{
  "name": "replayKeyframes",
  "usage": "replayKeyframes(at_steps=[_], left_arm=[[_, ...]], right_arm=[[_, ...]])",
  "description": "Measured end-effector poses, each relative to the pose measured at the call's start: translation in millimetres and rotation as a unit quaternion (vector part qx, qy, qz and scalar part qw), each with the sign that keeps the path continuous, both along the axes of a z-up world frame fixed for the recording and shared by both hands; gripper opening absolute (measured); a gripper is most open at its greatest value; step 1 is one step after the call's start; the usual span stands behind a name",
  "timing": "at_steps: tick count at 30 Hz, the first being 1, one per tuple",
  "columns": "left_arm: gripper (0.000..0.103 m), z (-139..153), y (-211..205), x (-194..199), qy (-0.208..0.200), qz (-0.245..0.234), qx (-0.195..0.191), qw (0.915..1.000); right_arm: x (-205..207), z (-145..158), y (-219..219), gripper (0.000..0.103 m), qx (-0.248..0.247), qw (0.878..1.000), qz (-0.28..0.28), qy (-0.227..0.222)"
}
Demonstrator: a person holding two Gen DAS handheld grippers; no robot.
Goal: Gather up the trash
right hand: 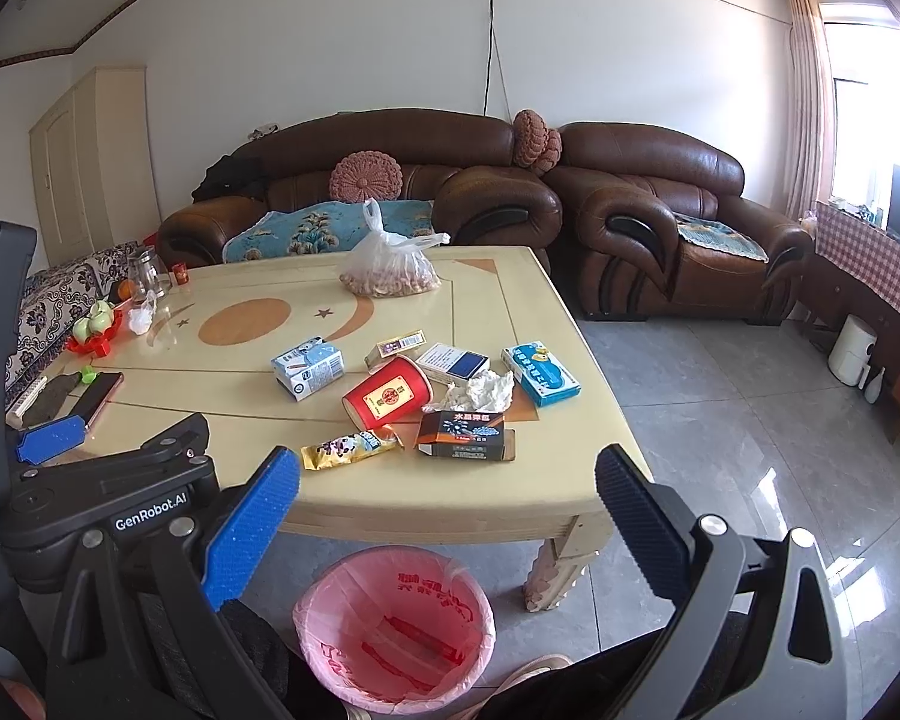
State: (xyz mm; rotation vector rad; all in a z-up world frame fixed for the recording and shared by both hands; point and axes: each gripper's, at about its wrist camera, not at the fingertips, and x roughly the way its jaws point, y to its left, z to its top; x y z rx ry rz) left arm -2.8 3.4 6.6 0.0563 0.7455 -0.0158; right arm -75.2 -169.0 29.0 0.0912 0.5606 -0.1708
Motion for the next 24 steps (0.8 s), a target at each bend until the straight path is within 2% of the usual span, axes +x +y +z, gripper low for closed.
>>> replayKeyframes(at_steps=[24], left_arm=[[0.098,0.2,0.8,0.8,0.000,0.000,-0.001,1.0000]], right_arm=[[-0.3,0.6,1.2,0.097,0.001,1.000,0.000,-0.001]])
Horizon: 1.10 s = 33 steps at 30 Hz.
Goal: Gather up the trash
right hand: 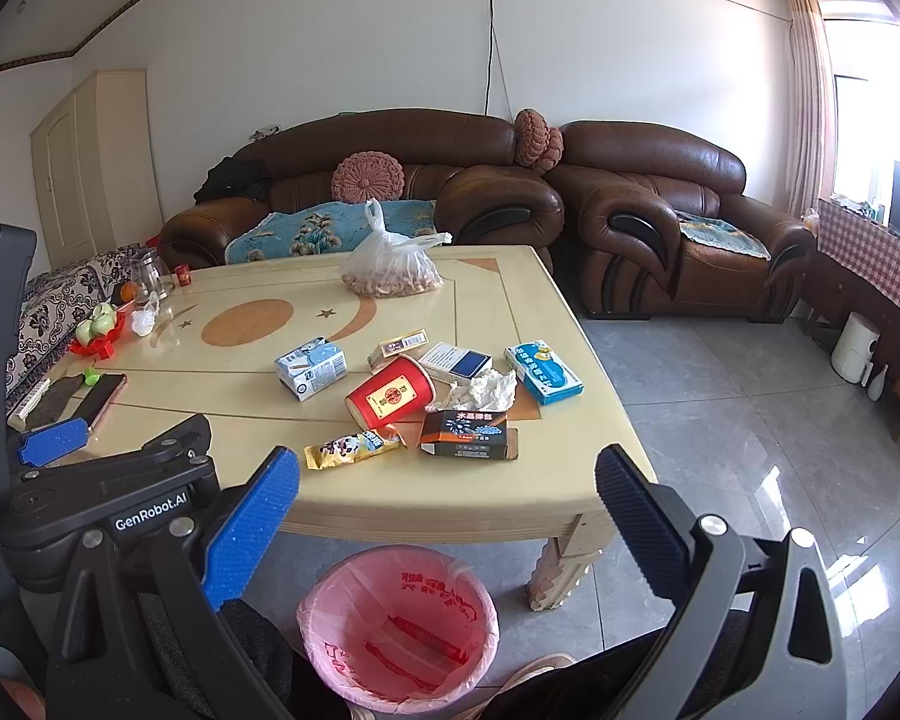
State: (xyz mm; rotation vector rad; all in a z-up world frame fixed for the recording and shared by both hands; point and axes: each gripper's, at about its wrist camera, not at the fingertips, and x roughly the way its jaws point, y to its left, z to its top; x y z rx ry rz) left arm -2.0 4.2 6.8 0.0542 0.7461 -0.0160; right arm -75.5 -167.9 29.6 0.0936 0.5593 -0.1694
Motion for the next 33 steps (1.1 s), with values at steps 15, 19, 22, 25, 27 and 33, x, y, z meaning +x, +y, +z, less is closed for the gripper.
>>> replayKeyframes(at_steps=[15,19,22,25,27,33], left_arm=[[0.098,-11,-9,21,0.044,-0.101,0.023,0.9937],[0.098,-7,-6,38,0.045,-0.135,0.029,0.9894],[0.098,-8,-3,55,0.062,-0.159,0.019,0.9851],[0.098,-12,-1,78,0.077,-0.161,0.024,0.9837],[0.098,-15,-1,89,0.087,-0.165,0.025,0.9822],[0.098,-23,-9,115,0.101,-0.178,0.059,0.9771]], right_arm=[[15,-12,-9,0.097,0.041,0.997,0.064,0.020],[31,-19,-22,0.097,0.037,0.996,0.076,0.033],[43,-25,-38,0.097,0.058,0.995,0.072,0.039],[54,-31,-48,0.097,0.064,0.995,0.064,0.046],[63,-36,-53,0.097,0.067,0.995,0.060,0.053],[83,-44,-59,0.097,0.069,0.994,0.054,0.072]])
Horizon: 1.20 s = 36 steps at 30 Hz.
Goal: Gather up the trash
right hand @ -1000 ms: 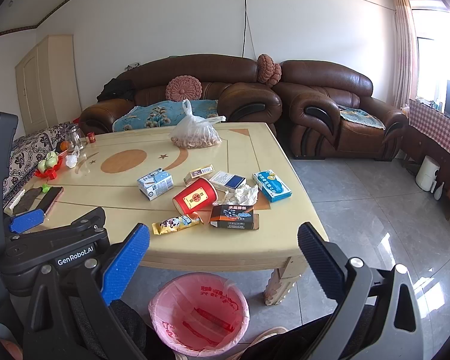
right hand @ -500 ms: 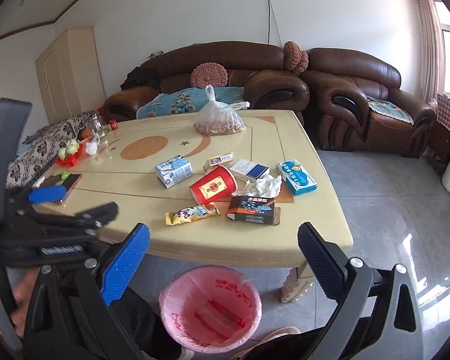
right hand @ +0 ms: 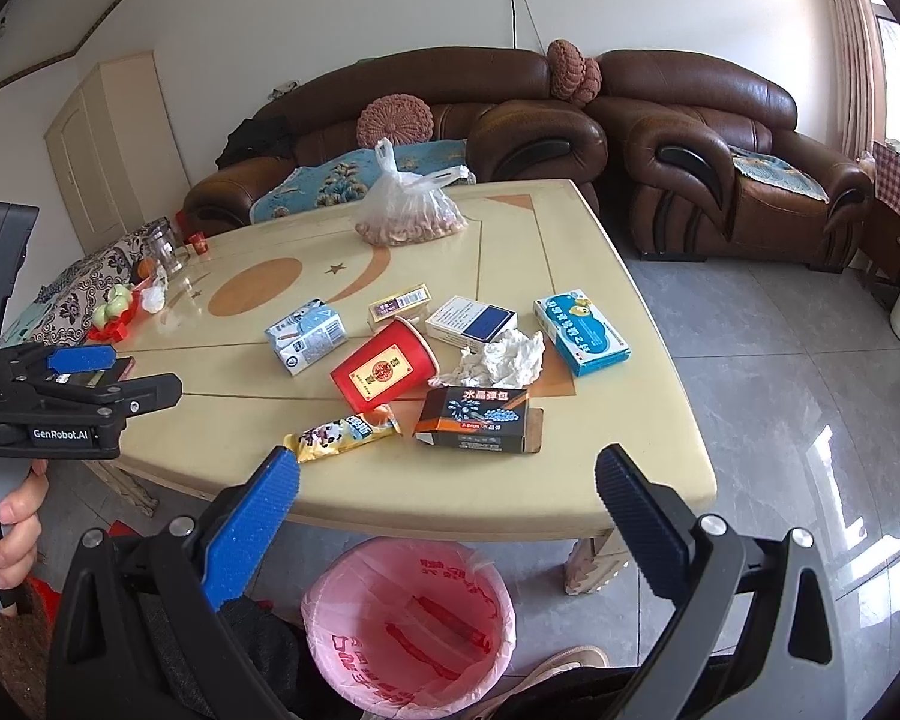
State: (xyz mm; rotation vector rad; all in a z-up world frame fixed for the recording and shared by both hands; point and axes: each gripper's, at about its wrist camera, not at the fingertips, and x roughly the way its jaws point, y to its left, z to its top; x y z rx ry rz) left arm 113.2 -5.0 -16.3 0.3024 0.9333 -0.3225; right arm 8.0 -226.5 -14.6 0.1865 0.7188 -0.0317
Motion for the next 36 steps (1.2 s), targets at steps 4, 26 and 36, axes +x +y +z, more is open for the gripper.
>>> replayKeyframes(at_steps=[4,26,36], left_arm=[[0.098,-6,-2,17,0.016,-0.018,-0.001,0.9997],[0.098,-40,-9,109,0.070,-0.054,0.035,0.9955],[0.098,-52,-4,138,0.090,-0.053,0.045,0.9935]], right_arm=[[14,-2,2,0.097,-0.001,1.000,-0.001,0.006],[80,-34,0,0.097,0.010,0.998,-0.014,0.062],[101,-51,3,0.097,0.010,0.996,-0.008,0.083]])
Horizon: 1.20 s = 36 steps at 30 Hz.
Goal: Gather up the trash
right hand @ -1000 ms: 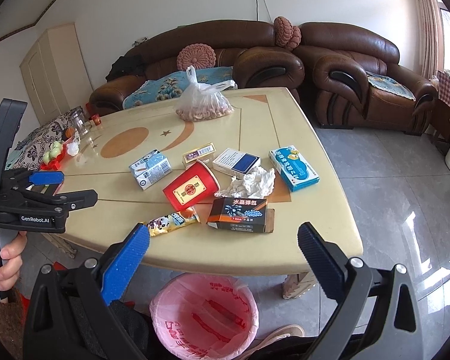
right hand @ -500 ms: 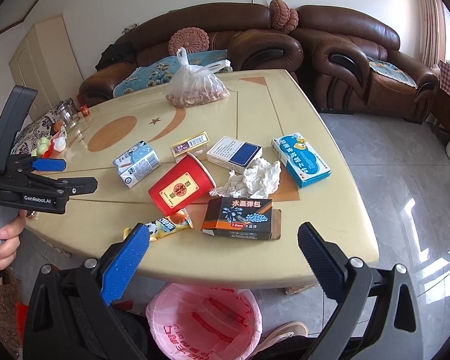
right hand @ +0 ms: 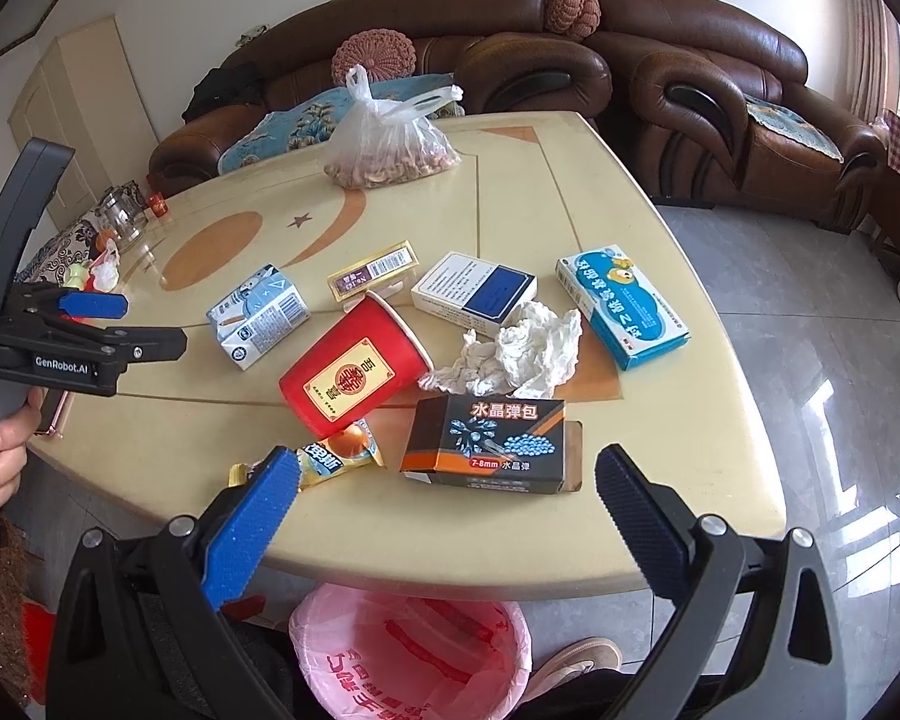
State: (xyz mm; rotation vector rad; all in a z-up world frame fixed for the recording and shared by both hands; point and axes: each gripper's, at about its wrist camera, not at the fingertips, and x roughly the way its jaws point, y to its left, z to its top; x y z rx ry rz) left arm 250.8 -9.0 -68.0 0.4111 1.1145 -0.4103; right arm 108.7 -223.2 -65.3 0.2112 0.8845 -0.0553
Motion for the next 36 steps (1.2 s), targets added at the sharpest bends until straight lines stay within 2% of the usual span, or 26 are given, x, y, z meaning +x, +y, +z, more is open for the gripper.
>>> replayKeyframes(at_steps=[15,31,36], left_arm=[[0.098,-38,-4,47,0.041,-0.018,0.020,0.9988],[0.098,-72,-13,82,0.060,-0.028,0.050,0.9966],[0.098,-76,-15,85,0.066,-0.030,0.048,0.9962]], right_arm=[[25,-33,-9,0.097,0.000,0.999,-0.017,0.032],[47,-69,-20,0.097,0.002,0.998,-0.032,0.060],[52,-77,-22,0.097,-0.001,0.997,-0.035,0.066]])
